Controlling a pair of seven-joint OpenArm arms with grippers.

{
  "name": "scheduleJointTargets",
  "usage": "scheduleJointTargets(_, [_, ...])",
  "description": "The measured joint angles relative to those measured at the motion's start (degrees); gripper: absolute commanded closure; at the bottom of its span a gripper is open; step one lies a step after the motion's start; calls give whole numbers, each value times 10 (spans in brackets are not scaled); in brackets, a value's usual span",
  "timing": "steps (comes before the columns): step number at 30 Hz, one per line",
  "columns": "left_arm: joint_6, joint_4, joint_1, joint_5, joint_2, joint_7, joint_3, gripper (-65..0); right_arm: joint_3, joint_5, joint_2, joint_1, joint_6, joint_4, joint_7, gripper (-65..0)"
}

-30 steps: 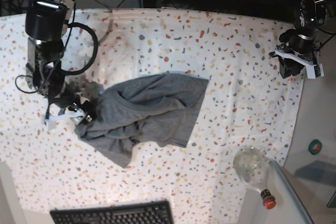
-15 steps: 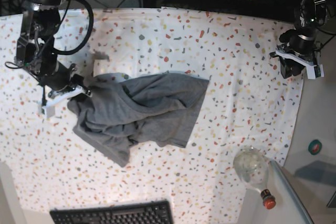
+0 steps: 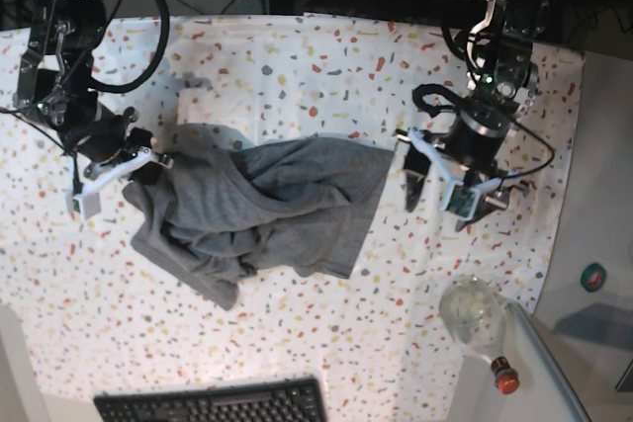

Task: Layout the t-shirt on the table in an organized manner, then fold the t-shirt properly
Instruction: 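Lower the left gripper and grasp the shirt's opposite edge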

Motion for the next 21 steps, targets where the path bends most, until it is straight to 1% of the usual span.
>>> scheduleJointTargets(1, [0,-1,-16,8,-2,9,28,-545,0,0,2,0,0,0,0,0])
scheduleJointTargets(2, [-7,-3,-33,9,-1,34,57,-579,0,0,7,0,0,0,0,0])
scheduleJointTargets(3, [-14,-12,-50,11,-1,64,87,-594,0,0,10,0,0,0,-2,0])
scheduleJointTargets(5, [-13,-37,-84,7,0,96,136,-584,0,-2,14,0,0,0,0,0])
scheduleJointTargets(9, [-10,-87,-144,-18,-3,93,196,-584,0,0,12,0,0,0,-1,0])
scheduleJointTargets(14, [-9,-109,-181,-69,-3,94,259,-581,0,0,13,0,0,0,0,0])
scheduleJointTargets(17, [-9,-107,-188,-69,1,94,289,-579,0,0,12,2,0,0,0,0])
scheduleJointTargets(21, [-10,-139,-195,-70,9,95,297,-579,0,0,12,3,0,0,0,0])
